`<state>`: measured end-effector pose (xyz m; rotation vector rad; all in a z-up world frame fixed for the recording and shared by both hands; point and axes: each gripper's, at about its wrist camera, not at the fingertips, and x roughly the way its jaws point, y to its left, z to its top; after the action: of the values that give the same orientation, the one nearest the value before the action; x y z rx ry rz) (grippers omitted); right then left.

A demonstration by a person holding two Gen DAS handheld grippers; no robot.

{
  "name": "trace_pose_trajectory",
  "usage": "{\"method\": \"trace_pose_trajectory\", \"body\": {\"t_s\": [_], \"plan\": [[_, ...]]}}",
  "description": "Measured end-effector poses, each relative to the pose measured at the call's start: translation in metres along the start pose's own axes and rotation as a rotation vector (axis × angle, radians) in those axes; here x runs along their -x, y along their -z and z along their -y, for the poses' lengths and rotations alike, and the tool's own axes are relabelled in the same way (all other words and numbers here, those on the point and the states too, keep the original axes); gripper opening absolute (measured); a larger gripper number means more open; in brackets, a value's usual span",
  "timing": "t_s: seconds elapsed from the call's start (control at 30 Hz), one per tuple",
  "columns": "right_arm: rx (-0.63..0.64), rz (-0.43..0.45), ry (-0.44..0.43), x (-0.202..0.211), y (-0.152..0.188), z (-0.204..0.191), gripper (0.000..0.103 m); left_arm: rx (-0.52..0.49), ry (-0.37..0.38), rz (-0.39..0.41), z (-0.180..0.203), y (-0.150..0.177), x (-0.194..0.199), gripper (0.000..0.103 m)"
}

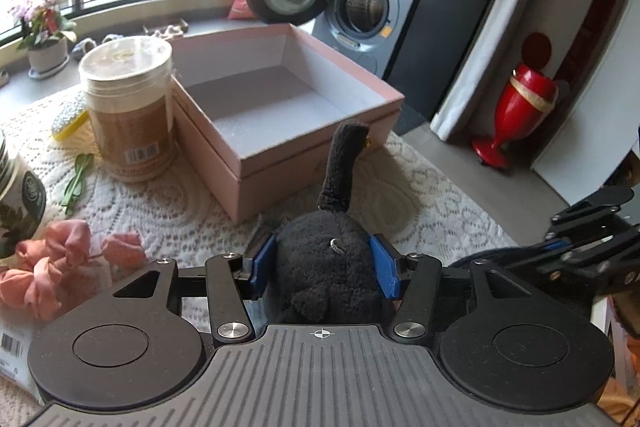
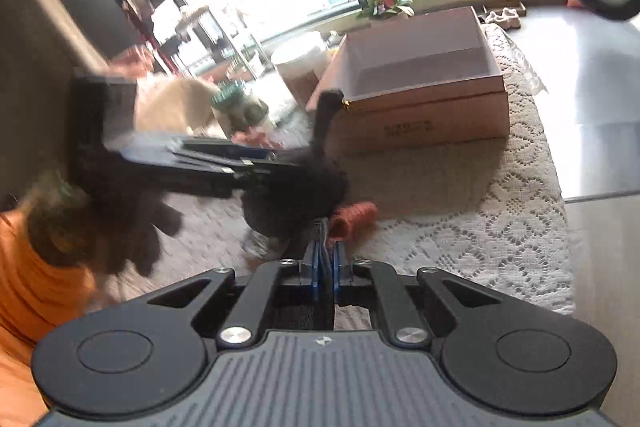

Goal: Organize soft objects
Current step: 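Lower the plush into the pink box and open the left tool while the right tool drops the cap in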

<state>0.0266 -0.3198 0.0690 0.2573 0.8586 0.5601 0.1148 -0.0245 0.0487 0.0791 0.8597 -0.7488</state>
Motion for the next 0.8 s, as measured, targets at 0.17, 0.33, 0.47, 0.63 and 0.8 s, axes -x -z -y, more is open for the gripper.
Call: {"method": "trace_pose_trajectory", "body": {"t_s": [0.17,0.33,0.47,0.63,0.8], "plan": [[0.058,-0.096,-0.018,-0.028,0.012,-0.009,0.007,-0.056,-0.088,-0.113,0.012,0.005,-0.015,0.083],[0.077,-0.147,-0.058,-0.049,0.021,-0.017,0.013,-0.013,-0.103,-0.121,0.002,0.019,-0.025,0.073],[0.055,-0.155,-0.092,-0.060,0.017,-0.017,0.014,0.091,-0.037,-0.011,-0.016,0.015,0.008,0.072],[0.087,-0.145,-0.132,-0.064,0.008,-0.031,0.006,0.129,-0.069,0.103,-0.031,0.013,0.050,0.072],[0.122,-0.052,-0.146,-0.038,-0.011,-0.046,0.005,0.194,-0.108,0.183,-0.051,0.016,0.081,0.072]]}}
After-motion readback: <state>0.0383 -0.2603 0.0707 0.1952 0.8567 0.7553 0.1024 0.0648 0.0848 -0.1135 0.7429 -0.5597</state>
